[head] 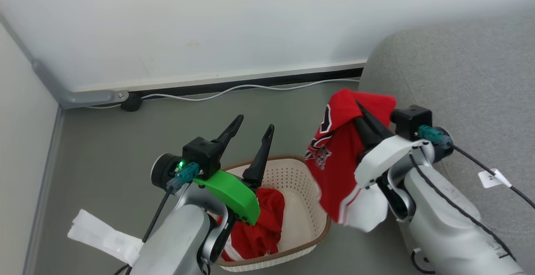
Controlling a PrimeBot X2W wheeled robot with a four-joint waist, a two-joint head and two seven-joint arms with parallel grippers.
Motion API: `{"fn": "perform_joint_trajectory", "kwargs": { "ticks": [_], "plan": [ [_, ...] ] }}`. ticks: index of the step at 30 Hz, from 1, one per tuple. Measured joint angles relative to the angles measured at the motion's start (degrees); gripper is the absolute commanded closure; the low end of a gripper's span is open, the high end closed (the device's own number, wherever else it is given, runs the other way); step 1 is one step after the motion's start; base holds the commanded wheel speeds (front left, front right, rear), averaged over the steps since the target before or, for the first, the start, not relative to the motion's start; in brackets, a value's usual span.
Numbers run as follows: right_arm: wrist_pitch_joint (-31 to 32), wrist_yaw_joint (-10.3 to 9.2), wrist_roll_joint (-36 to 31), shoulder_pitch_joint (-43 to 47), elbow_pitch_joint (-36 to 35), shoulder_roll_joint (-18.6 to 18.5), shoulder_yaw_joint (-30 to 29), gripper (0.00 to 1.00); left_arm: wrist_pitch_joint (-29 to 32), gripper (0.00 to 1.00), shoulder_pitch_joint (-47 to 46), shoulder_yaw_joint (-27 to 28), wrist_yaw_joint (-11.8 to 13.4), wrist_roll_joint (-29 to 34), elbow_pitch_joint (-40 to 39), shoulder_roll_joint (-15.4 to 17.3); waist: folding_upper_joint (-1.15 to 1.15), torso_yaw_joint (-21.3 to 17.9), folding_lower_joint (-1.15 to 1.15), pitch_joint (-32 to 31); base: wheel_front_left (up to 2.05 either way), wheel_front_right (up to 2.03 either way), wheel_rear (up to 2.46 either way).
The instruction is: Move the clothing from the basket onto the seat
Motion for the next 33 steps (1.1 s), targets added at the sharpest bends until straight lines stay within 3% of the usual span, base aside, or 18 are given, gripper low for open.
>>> {"fn": "perform_joint_trajectory", "kwargs": {
  "ticks": [14,27,33],
  "plan": [
    [0.0,-3.46,-0.3,1.8,-8.7,-7.8,-8.8,1.0,-1.2,0.0,3.2,-0.8,-0.7,-0.8,-0.1,0.0,0.0,-8.2,0.0,-0.2,0.0,0.0,0.0],
    [0.0,-3.27,-0.5,4.5,-13.8,-9.9,-10.9,1.0,-1.4,0.0,3.7,-2.1,-1.0,-0.8,-1.1,0.0,0.0,-16.7,0.0,1.0,0.0,0.0,0.0],
    [0.0,-2.92,-0.2,5.2,-15.3,-10.8,-12.7,1.0,-1.4,0.0,3.7,-3.6,-1.2,0.3,-2.0,-0.1,0.0,-18.9,0.0,3.1,0.0,0.0,0.0]
  ]
}}
